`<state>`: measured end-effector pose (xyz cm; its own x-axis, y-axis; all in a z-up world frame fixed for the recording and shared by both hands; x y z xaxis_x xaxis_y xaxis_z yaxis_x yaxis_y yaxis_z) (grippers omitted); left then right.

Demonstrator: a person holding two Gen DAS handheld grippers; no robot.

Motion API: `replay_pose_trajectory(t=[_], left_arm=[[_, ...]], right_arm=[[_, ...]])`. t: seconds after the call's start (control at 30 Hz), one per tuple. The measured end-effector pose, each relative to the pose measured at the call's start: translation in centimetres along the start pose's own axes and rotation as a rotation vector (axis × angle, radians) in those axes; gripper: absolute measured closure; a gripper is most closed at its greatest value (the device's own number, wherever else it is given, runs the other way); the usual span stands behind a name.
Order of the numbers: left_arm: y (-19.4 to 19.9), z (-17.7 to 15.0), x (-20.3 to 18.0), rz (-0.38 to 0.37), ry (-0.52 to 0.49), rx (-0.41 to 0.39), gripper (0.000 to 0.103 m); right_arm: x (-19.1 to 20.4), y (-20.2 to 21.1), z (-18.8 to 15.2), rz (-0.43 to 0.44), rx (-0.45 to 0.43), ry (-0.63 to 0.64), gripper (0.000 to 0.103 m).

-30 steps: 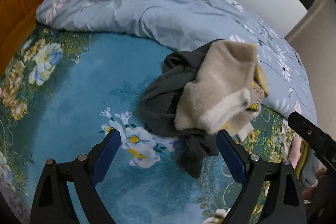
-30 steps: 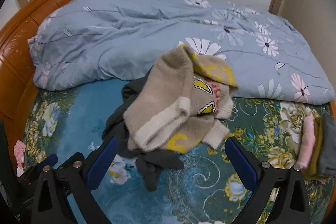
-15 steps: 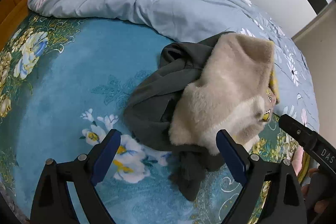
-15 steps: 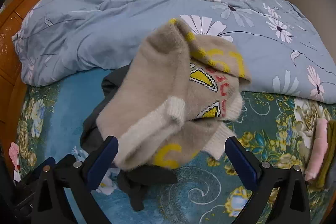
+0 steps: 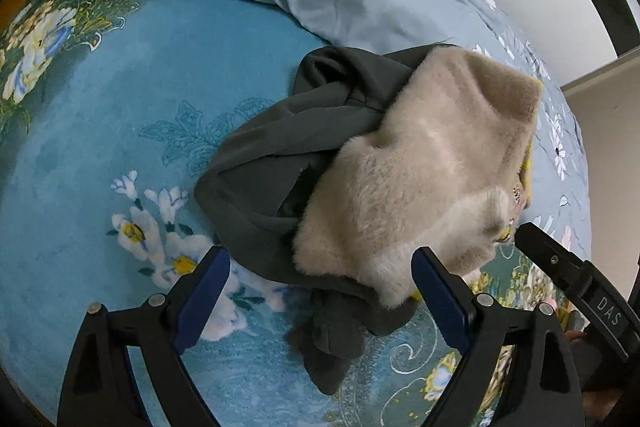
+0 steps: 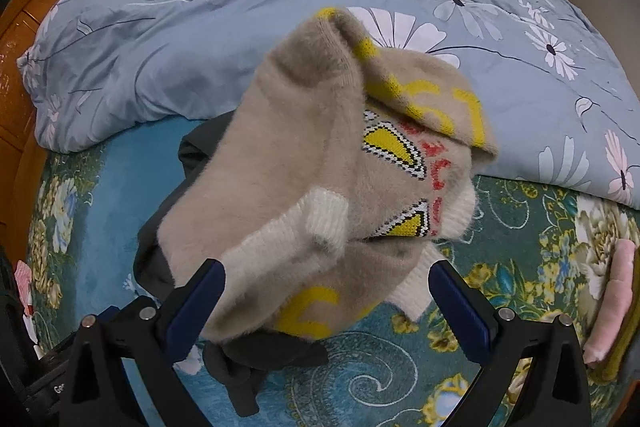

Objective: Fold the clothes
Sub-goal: 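Move both grippers toward the beige sweater lying on the bed, then grasp the beige sweater with the right gripper and lift it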

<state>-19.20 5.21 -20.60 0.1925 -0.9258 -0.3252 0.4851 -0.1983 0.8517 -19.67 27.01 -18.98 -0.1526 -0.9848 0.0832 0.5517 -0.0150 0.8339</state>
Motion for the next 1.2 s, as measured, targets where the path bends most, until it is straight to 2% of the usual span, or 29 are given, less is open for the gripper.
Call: replay_pose_trajectory(t=[0.07,0.2,0.27,0.37,0.8,0.93,1.03,1.07,1.2], left_arm=[[-0.2,0.1,-0.1,0.023,-0.013,-0.001,0.011],[-0.8,0.2,0.1,0.008,0.015,0.020,0.015],[-1.1,0.2,0.4,-0.004,0.042,0.046,0.022],[-1.7,0.0,0.5,-0.009,0.078,0.073,0.027],[-2.7,0.1,0.6,-0.047,0.154,0.099,0.028],[-3.2,0.1,0.9,-0.102,0.235,0.139,0.028],[-3.4,0.4,1.3,-0.122,0.288,0.148,0.028],[-3.5,0.5,1.4,-0.125,0.304,0.149,0.028],[-3.8,0.9,1.7,-0.139,0.367,0.160,0.028]], right_arm=[[-0.1,-0.3,0.0,0.002,0.006,-0.004,0.000],[-0.2,-0.9,-0.2,0.003,0.027,-0.005,0.000],[-0.3,-1.2,-0.3,0.006,0.033,-0.005,0.000],[-0.4,-1.6,-0.4,0.014,0.041,-0.003,0.000],[-0.6,-3.3,-0.5,0.032,0.070,-0.020,0.000],[-1.1,-4.2,0.0,0.083,0.092,-0.067,0.000],[-1.8,-4.8,1.4,0.112,0.071,-0.128,0.000],[-2.1,-5.0,2.0,0.119,0.062,-0.154,0.002],[-3.3,-6.8,4.5,0.140,0.051,-0.257,0.024]])
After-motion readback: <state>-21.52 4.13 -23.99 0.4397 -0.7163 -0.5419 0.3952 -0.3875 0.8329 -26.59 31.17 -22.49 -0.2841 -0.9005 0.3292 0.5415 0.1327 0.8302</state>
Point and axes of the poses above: each gripper's, at about its wrist camera, not at the fingertips, and y roughly against the way its jaws point, x to its left, z to its top, the point moved 4 cm from there along -y, roughly the way its jaws point, and after that the axes turned 15 degrees about -x, right-handed, at the moved point
